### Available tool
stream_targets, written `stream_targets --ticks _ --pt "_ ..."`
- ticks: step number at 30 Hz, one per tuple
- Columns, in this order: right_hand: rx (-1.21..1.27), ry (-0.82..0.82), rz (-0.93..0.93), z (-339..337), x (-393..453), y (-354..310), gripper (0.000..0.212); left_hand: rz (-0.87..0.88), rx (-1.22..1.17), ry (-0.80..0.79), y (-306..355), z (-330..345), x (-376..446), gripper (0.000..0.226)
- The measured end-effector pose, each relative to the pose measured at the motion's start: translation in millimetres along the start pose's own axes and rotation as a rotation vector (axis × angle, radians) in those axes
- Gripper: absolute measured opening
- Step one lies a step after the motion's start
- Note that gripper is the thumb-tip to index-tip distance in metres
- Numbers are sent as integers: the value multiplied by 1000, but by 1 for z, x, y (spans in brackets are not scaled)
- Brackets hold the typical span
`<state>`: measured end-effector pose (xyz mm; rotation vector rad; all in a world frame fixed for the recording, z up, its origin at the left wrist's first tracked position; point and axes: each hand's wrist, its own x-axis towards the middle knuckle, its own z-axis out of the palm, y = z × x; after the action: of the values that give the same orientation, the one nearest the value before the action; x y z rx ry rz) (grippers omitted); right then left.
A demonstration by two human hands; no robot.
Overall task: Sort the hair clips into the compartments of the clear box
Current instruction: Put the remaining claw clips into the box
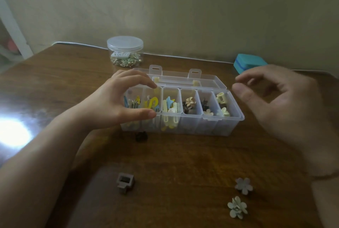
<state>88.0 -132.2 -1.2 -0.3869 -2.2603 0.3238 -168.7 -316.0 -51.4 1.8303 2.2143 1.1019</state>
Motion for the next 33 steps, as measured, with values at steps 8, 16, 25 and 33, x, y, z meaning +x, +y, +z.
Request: stream_targets --ticks 8,16,25,33 --pt "-104 -302 223 -17 7 31 14 -7 0 -11 1 0 0 65" --pt "-103 -1127 47 -40 -64 2 54 -29 -17 -17 0 -1 0 68" --pt "102 -411 -19 -26 -46 7 16 -31 -20 -22 1 -1 0 66" --pt "-29 -135 10 16 -6 14 13 -38 -11 -30 3 -3 -1 65"
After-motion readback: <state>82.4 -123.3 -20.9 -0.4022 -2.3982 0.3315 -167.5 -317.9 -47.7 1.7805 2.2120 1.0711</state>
